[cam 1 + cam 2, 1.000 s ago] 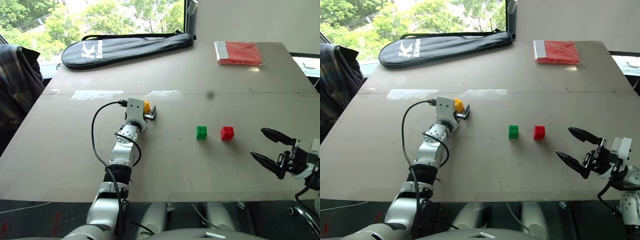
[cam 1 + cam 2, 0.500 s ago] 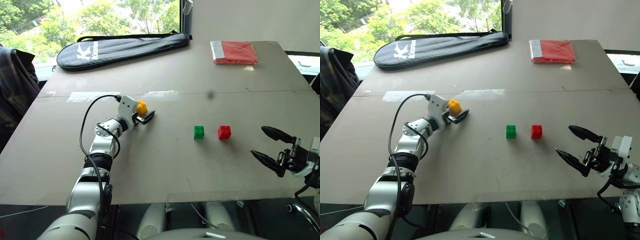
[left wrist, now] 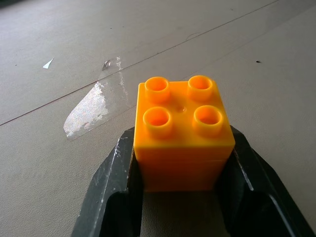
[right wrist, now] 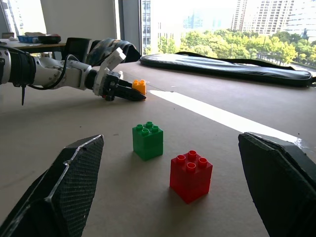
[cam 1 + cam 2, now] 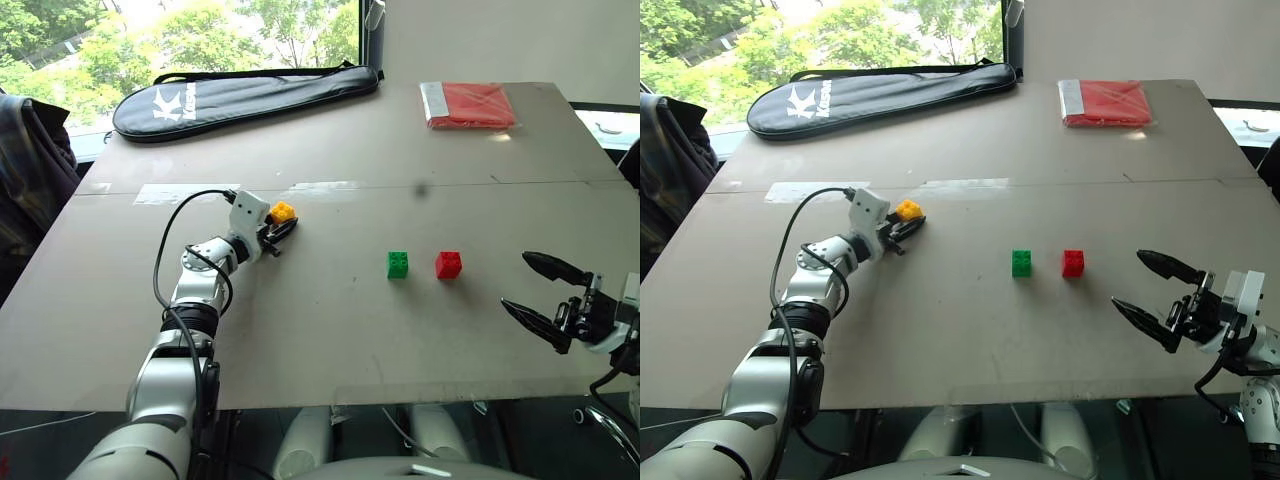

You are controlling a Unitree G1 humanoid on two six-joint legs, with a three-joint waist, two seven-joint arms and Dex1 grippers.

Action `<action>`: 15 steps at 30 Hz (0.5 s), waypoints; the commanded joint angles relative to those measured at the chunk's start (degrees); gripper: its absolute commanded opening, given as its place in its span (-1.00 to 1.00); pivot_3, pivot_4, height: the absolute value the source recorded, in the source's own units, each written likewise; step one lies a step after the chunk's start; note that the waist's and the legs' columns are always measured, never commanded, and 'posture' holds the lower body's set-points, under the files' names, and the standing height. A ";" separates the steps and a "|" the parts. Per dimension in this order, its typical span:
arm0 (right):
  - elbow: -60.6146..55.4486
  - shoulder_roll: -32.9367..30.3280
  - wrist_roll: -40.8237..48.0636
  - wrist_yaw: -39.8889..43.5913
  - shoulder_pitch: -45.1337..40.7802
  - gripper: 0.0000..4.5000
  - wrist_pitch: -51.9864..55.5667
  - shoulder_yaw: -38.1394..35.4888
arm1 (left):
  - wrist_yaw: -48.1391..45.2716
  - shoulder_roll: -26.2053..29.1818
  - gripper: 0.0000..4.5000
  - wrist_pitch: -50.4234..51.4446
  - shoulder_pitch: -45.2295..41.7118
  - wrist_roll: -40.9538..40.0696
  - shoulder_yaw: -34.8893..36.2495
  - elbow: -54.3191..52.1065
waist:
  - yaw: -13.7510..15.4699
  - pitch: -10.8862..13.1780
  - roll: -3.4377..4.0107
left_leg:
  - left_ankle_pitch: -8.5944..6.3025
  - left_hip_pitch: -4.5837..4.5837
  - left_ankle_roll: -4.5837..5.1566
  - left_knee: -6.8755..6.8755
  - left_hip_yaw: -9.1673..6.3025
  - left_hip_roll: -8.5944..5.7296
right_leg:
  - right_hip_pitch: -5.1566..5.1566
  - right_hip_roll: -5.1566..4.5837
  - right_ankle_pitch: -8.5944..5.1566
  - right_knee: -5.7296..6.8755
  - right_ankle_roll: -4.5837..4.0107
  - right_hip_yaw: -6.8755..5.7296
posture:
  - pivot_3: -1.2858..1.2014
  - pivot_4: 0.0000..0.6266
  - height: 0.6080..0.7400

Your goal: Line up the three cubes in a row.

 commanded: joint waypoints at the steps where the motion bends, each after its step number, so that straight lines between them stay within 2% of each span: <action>1: -0.11 -0.58 0.15 0.84 -0.47 1.00 -0.90 -1.22 | -3.43 0.98 -0.40 -0.29 0.86 -0.02 -0.58 -0.64 | 0.01 0.00 0.00 | 0.00 0.00 0.00 0.00 0.00 0.00 | 0.00 0.00 0.00 0.00 0.00 0.00 | 0.03 -0.52 1.00; 4: 0.52 -0.63 0.12 1.31 -0.69 1.00 -1.03 -1.13 | -11.53 0.16 -0.40 0.07 1.30 -2.51 -1.84 -5.00 | 0.11 0.01 -0.01 | 0.00 -0.03 0.00 0.00 0.00 -0.01 | -0.01 -0.01 0.00 -0.02 0.00 0.00 | 0.03 -0.52 1.00; 8: 0.88 -0.86 -0.09 2.11 -0.98 1.00 -0.77 -0.75 | -25.42 -0.73 -0.40 0.84 2.81 -4.13 -7.32 -12.95 | 0.43 0.04 -0.04 | 0.00 -0.13 0.00 0.01 -0.04 -0.03 | -0.01 -0.03 0.00 -0.09 0.00 -0.04 | 0.03 -0.52 1.00; 12: 0.78 -0.86 -0.28 2.45 -1.09 1.00 -0.46 -0.56 | -32.53 -1.13 -0.40 0.87 2.57 -2.35 -12.21 -13.78 | 0.25 0.04 -0.05 | 0.00 -0.13 0.00 0.00 -0.05 -0.03 | -0.01 -0.01 0.00 -0.09 0.00 -0.06 | 0.03 -0.52 1.00; 15: -0.54 -0.65 -0.36 2.31 -0.21 1.00 -0.51 -0.70 | -34.44 -3.03 -0.40 -1.79 0.86 -0.56 -15.04 -11.19 | 0.20 0.04 -0.05 | 0.00 -0.11 0.01 0.00 -0.03 -0.01 | -0.01 0.03 0.00 -0.08 -0.01 -0.03 | 0.03 -0.52 1.00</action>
